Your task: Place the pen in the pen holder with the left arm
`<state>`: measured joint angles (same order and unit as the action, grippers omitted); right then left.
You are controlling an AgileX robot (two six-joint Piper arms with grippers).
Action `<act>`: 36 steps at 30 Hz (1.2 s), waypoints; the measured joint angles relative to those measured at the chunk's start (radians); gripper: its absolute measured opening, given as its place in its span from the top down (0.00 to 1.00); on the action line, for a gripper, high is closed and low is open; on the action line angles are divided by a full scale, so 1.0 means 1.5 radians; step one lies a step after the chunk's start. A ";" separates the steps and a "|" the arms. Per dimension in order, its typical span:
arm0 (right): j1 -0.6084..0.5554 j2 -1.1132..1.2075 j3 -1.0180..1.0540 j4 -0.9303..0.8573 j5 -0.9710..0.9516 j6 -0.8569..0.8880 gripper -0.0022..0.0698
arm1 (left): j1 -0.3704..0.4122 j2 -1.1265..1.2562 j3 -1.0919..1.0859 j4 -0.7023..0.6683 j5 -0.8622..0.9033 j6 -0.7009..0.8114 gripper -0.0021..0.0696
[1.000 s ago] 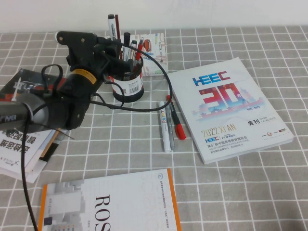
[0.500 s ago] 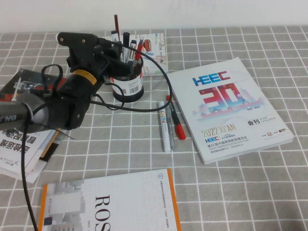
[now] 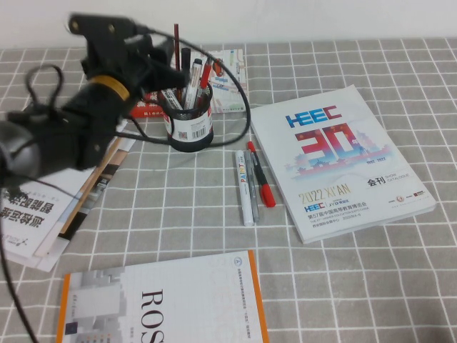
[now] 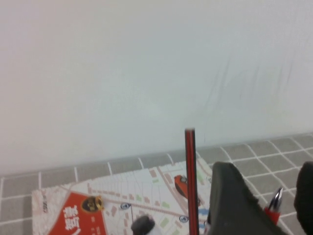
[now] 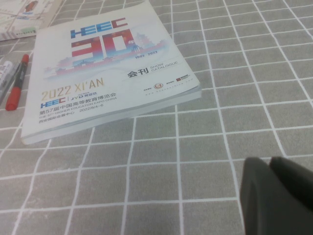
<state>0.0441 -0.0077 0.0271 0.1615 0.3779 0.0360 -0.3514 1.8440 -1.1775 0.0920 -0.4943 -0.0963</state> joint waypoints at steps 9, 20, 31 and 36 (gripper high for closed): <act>0.000 0.000 0.000 0.000 0.000 0.000 0.99 | 0.000 -0.180 0.000 0.037 0.214 -0.029 0.91; 0.000 0.000 0.000 0.000 0.000 0.000 0.99 | 0.000 -0.417 0.103 0.040 0.422 -0.031 0.97; 0.000 0.000 0.000 0.000 0.000 0.000 0.99 | 0.000 -0.779 0.392 0.020 0.437 -0.057 0.97; 0.000 0.000 0.000 0.000 0.000 0.000 0.99 | 0.000 -0.952 0.475 0.017 0.501 -0.093 0.97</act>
<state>0.0441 -0.0077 0.0271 0.1615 0.3779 0.0360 -0.3514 0.4165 -0.4647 0.1181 0.2570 -0.2351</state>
